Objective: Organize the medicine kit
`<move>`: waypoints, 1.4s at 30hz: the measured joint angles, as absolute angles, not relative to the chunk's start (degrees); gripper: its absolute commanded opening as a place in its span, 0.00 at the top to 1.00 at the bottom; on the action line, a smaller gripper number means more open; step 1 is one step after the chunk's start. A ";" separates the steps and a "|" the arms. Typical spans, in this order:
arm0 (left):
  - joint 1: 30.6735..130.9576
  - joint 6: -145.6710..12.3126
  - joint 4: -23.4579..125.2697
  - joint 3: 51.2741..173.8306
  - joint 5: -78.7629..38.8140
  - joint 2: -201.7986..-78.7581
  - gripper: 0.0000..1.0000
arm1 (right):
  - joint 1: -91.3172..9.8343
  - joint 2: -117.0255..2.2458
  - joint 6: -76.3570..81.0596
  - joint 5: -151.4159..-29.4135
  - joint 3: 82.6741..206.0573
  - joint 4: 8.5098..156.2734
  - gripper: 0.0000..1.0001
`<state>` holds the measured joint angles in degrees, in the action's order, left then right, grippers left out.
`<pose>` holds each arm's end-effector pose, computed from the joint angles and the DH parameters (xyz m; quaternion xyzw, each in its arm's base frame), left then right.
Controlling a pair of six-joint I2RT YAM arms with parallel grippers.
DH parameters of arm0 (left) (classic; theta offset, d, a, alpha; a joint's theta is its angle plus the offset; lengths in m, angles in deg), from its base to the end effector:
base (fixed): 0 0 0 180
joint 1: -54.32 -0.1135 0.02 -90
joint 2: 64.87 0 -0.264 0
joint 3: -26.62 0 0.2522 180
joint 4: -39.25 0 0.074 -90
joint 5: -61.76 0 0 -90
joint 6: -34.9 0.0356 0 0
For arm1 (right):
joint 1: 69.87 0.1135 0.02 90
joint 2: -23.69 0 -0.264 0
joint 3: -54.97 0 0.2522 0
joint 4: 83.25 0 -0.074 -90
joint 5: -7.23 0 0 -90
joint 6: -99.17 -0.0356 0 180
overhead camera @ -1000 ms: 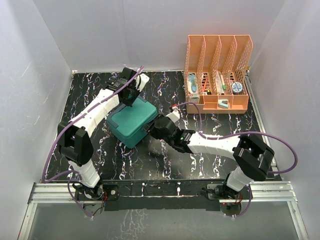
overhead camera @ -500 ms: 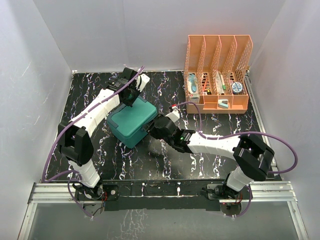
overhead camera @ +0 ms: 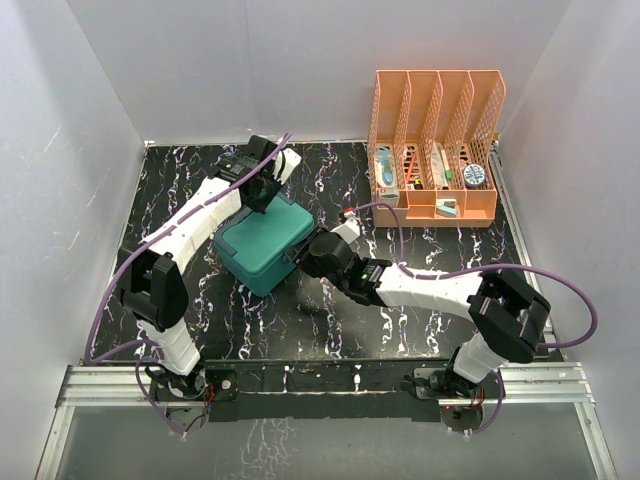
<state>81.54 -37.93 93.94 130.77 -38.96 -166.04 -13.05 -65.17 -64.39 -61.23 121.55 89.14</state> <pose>0.3503 -0.1727 0.3001 0.3269 0.8824 0.0593 0.3330 0.1976 0.2782 0.2285 0.2164 0.8276 0.3787 0.3533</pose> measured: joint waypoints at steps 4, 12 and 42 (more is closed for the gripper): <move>81.67 -37.87 93.94 130.77 -39.24 -166.06 1.00 | -13.05 -65.17 -64.35 -61.26 121.79 88.90 0.71; 81.82 -37.52 93.94 130.75 -39.48 -166.10 1.00 | -13.05 -65.17 -64.22 -61.23 122.58 88.90 0.71; 81.82 -36.64 92.76 130.66 -41.08 -166.52 1.00 | -12.92 -68.53 -67.34 -63.16 124.13 91.30 0.67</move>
